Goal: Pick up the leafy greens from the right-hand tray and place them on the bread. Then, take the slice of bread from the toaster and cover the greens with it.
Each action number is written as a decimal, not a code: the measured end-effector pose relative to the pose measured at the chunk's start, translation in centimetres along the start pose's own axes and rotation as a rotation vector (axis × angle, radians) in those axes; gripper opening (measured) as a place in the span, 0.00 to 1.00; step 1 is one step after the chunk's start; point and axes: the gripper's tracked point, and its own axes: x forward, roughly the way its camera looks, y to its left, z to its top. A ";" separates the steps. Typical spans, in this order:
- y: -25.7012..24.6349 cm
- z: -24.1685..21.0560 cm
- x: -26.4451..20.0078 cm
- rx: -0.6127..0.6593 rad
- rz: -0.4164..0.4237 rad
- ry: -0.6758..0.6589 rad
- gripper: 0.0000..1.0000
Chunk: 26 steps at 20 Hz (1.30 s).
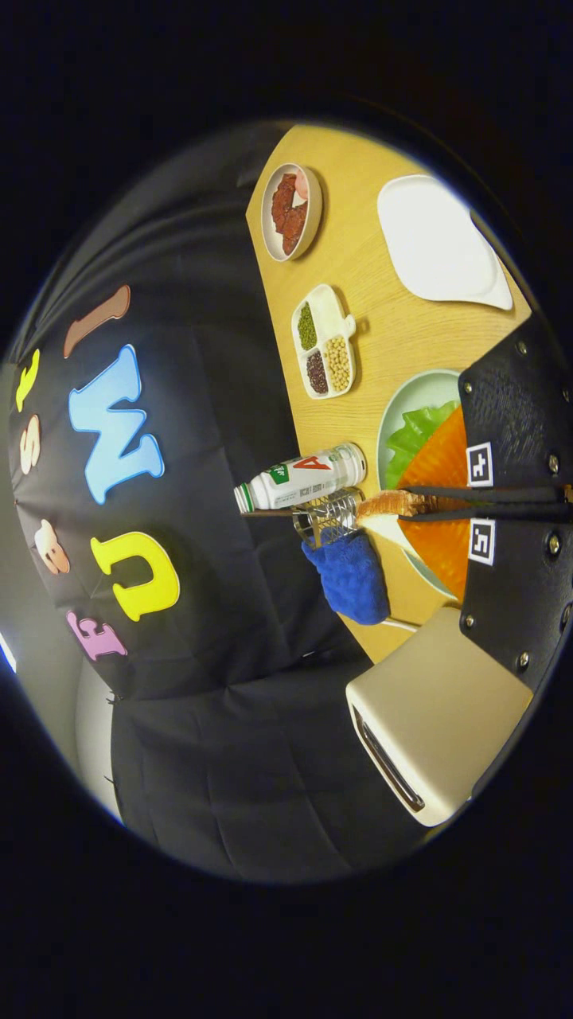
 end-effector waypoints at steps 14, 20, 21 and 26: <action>-4.5 1.7 -0.7 -0.168 -0.186 -0.056 0.31; -4.9 4.2 -3.4 -0.149 -0.143 -0.130 0.31; -5.1 4.8 -4.2 -0.149 -0.141 -0.143 0.31; -7.9 7.8 -9.3 -0.176 -0.172 -0.234 0.31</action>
